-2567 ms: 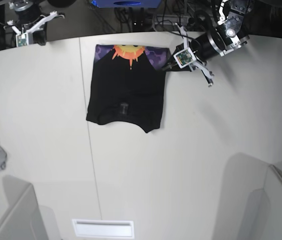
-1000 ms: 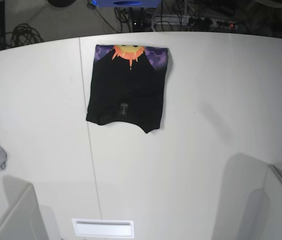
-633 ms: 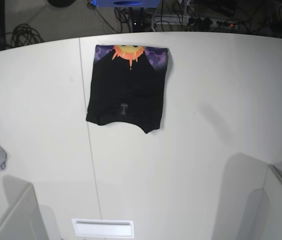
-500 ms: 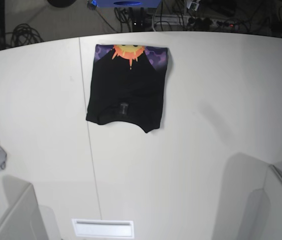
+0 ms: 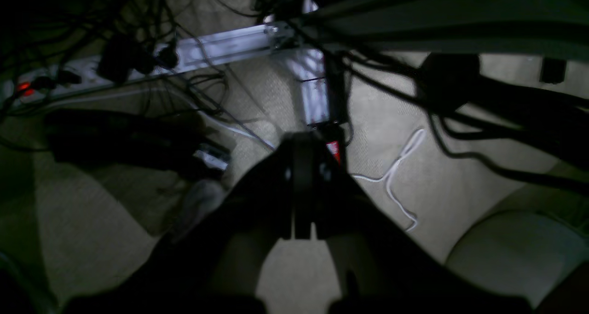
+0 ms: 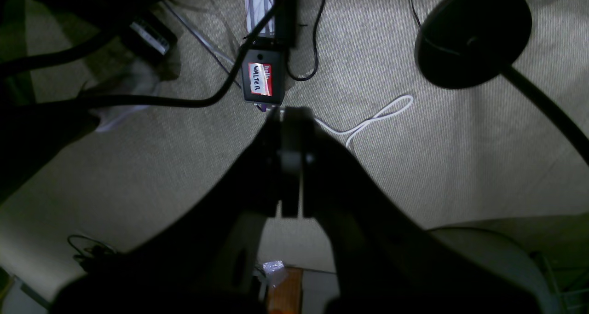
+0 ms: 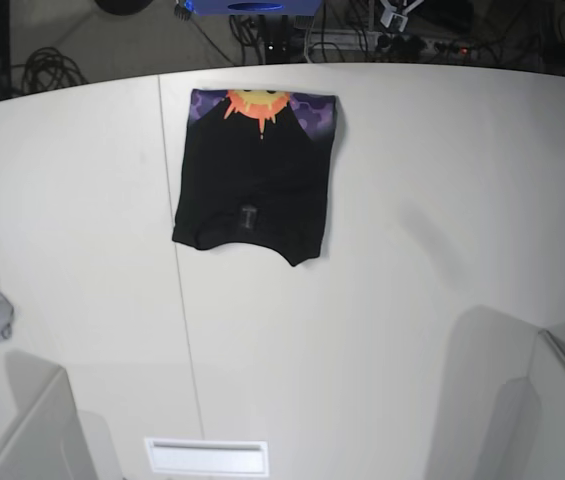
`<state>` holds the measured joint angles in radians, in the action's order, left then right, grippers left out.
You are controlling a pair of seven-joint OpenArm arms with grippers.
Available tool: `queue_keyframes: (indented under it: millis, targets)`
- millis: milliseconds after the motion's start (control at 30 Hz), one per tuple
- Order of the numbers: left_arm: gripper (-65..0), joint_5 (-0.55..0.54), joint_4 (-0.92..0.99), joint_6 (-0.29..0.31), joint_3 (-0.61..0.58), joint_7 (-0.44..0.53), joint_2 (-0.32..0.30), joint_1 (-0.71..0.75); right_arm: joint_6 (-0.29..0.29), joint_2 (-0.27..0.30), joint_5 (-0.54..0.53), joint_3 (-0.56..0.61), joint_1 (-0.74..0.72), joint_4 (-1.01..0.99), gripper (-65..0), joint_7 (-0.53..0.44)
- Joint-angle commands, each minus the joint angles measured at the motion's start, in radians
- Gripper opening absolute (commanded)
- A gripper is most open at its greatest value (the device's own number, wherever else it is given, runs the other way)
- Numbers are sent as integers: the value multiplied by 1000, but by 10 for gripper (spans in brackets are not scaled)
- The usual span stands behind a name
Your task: Fold the T-shirt properly
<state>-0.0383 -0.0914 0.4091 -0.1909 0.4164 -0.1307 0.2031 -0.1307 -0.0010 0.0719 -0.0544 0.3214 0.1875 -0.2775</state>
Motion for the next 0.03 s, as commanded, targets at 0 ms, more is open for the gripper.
queue_keyframes:
  millis: [0]
  targets:
    - [-650,-1,3,6,1,9,-7,6,-1,3,-1,-2,5,-4,-650,-7]
